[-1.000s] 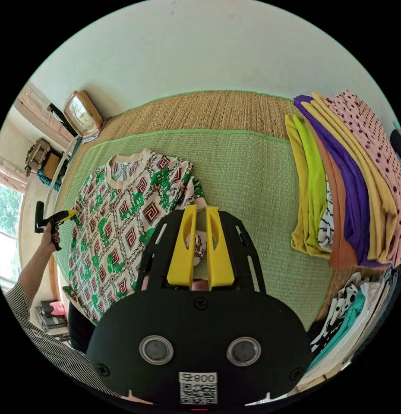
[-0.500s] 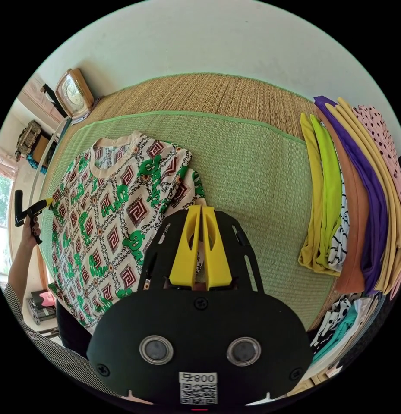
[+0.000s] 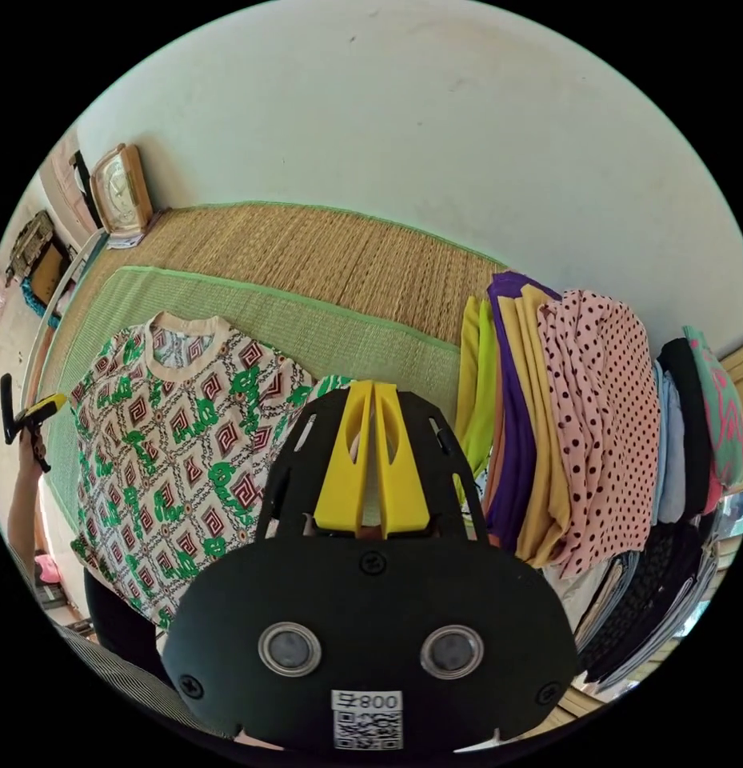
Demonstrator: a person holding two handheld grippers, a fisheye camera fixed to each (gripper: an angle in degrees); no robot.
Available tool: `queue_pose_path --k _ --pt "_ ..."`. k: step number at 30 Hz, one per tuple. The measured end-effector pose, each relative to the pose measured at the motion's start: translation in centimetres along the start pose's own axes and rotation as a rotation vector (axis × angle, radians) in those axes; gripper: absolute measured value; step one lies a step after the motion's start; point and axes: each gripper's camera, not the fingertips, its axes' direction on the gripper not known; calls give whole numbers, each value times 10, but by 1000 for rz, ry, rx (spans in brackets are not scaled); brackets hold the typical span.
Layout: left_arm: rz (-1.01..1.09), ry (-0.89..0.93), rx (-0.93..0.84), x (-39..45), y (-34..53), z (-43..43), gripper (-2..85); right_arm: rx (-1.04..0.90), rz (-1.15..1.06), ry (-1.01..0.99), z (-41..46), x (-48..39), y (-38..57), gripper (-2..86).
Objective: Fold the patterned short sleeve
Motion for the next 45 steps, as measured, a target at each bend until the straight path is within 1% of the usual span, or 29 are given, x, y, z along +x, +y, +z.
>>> queue_pose_path --k 3,6,11,14,17,18,19,20,22,23,24,25,28,33,36,39,41,45 --pt "-27 -4 40 -7 1 -3 57 -99 43 0 28 8 1 -4" --pt "-66 12 79 -22 -9 -9 68 -104 77 -19 39 15 14 -4" --pt "-144 30 39 -48 -48 12 74 -59 145 -71 34 35 35 -4" --pt "-188 -28 25 -56 -72 29 70 -40 178 -102 29 49 50 -4" --pt "-218 1 -25 -63 -90 48 43 -28 178 -98 25 56 64 -4" --pt "-226 -27 -51 -61 -94 52 30 -27 174 -96 25 57 69 -4" --pt "-197 -63 -17 -52 -95 47 22 -25 173 -98 24 58 71 -4" --pt "-178 -60 11 -46 -95 44 20 -12 165 -113 22 58 77 -4" --pt "-64 118 67 -15 -90 39 14 17 151 -145 18 54 86 -4" --pt "-23 145 55 -3 -88 41 13 41 140 -175 15 49 93 -4" --pt "69 141 -10 21 -83 48 14 54 121 -207 14 41 98 -4" --pt "141 88 -76 42 -75 56 15 60 112 -219 14 37 101 -4" --pt "245 7 -115 70 -52 60 26 71 59 -307 16 13 111 -4" --pt "224 37 -64 60 -37 38 62 44 -5 -369 28 -14 126 -4" --pt "213 -2 -52 51 -44 29 75 30 1 -393 36 -13 138 -4" --pt "217 -71 -83 47 -61 36 82 16 23 -409 44 -6 150 -4" --pt "210 -86 -106 42 -73 44 83 5 38 -407 48 -1 155 -4" --pt "173 -125 -244 26 -88 75 61 0 67 -390 55 13 162 -5"
